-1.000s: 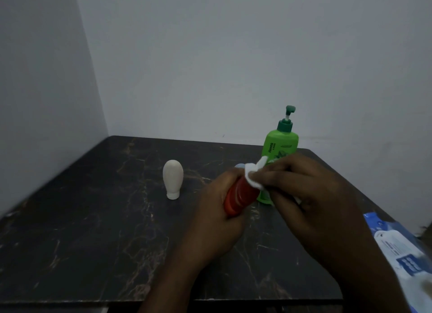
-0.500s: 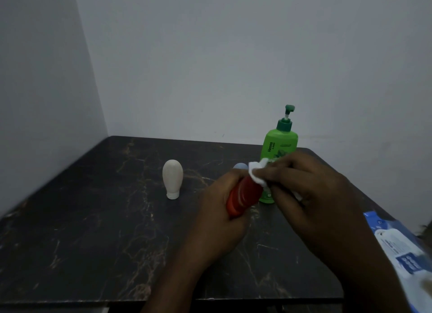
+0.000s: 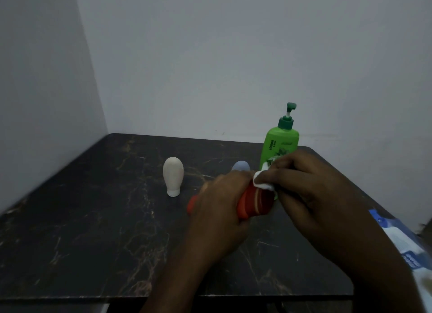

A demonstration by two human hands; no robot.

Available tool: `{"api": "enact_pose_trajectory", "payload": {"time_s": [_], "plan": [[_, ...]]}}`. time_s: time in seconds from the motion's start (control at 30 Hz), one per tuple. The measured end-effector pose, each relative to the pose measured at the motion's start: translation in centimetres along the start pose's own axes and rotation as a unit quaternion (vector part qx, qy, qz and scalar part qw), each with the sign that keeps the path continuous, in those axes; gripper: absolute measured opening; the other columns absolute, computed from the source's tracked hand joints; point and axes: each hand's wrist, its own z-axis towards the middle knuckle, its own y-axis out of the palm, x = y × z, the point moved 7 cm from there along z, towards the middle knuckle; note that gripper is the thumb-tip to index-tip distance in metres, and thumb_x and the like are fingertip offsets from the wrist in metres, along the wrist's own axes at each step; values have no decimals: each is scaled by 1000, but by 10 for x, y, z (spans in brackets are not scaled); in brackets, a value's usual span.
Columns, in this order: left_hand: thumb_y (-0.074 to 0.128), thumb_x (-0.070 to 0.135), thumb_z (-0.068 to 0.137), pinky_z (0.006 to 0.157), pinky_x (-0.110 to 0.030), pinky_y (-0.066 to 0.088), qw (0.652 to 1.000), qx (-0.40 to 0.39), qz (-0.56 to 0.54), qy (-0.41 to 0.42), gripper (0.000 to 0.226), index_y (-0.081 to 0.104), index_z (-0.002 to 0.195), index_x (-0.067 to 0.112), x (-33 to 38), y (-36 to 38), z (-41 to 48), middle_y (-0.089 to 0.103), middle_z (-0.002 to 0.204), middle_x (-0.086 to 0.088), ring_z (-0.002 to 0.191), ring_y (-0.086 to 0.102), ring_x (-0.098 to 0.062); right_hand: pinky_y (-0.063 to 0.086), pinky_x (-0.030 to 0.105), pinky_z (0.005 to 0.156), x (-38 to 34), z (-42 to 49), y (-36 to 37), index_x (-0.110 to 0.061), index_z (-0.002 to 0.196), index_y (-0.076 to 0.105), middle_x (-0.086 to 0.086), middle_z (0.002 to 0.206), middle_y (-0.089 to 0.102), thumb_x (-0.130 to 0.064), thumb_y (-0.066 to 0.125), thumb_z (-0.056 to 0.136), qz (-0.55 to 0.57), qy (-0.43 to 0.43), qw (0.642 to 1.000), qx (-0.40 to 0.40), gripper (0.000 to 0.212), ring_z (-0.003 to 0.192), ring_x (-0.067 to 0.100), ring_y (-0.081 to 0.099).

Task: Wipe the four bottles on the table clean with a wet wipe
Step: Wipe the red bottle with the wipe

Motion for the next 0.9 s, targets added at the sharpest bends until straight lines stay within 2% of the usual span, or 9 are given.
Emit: {"api": "enact_pose_trajectory", "payload": {"time_s": [0.1, 0.23, 0.3, 0.4, 0.5, 0.6, 0.67, 0.77, 0.9], "plan": [[77, 28, 77, 100, -35, 46, 1000, 7, 14, -1, 61, 43, 125, 46, 0, -1, 0, 62, 121, 14, 112, 58, -9, 41, 15, 76, -4, 0, 5, -20, 103, 76, -2, 97, 59, -23, 50, 91, 9, 5, 1000, -9, 29, 88, 14, 57], [57, 40, 80, 91, -36, 47, 1000, 13, 12, -4, 31, 56, 111, 38, 0, -4, 0, 64, 108, 15, 99, 58, -7, 37, 11, 78, -18, -3, 10, -28, 91, 75, -12, 100, 56, -25, 53, 89, 34, -28, 997, -60, 22, 94, 4, 52], [67, 34, 79, 85, -29, 42, 999, 25, 18, -7, 36, 52, 111, 41, 0, -7, -2, 63, 105, 18, 93, 51, 0, 40, 15, 79, -10, -3, 10, -29, 95, 76, -12, 100, 58, -28, 52, 90, 30, -18, 998, -53, 25, 94, 6, 54], [79, 19, 76, 83, -21, 35, 1000, -6, 27, -13, 65, 39, 120, 47, 4, -5, -5, 49, 102, 25, 86, 34, 11, 48, 24, 76, 7, -1, 7, -23, 104, 77, -5, 99, 62, -28, 48, 92, 13, 17, 1000, -21, 32, 91, 13, 59], [78, 21, 78, 83, -15, 34, 1000, -21, 17, -13, 57, 45, 117, 45, 3, 0, -4, 47, 100, 26, 87, 39, 17, 47, 18, 79, 1, -1, 8, -22, 100, 78, -7, 101, 64, -27, 49, 90, 12, 1, 999, -41, 31, 93, 10, 59], [74, 26, 81, 92, -27, 43, 1000, -28, -1, -14, 39, 55, 112, 40, 2, 2, -2, 51, 99, 25, 91, 45, 8, 46, 14, 78, -15, -5, 9, -30, 95, 77, -17, 106, 62, -27, 50, 88, 23, -36, 995, -92, 28, 97, 3, 58], [72, 30, 81, 94, -27, 42, 1000, -13, -1, -12, 41, 53, 115, 42, 1, -1, -1, 52, 101, 26, 94, 45, 6, 47, 16, 80, -13, -5, 8, -30, 99, 78, -16, 108, 64, -26, 50, 89, 32, -41, 995, -90, 29, 99, 4, 60], [78, 23, 78, 91, -24, 40, 999, -16, 17, -24, 55, 46, 117, 46, -2, -1, -4, 57, 108, 22, 92, 40, 8, 43, 13, 85, 1, 0, 6, -23, 105, 78, -8, 107, 67, -25, 48, 92, 28, -15, 998, -47, 33, 99, 7, 59], [72, 24, 79, 89, -29, 46, 999, -31, 10, -12, 48, 44, 112, 43, 2, 6, -2, 63, 107, 13, 94, 51, -1, 51, 23, 76, -11, -3, 11, -25, 95, 78, -11, 102, 66, -24, 50, 87, 21, -27, 997, -70, 29, 94, 9, 60]]}}
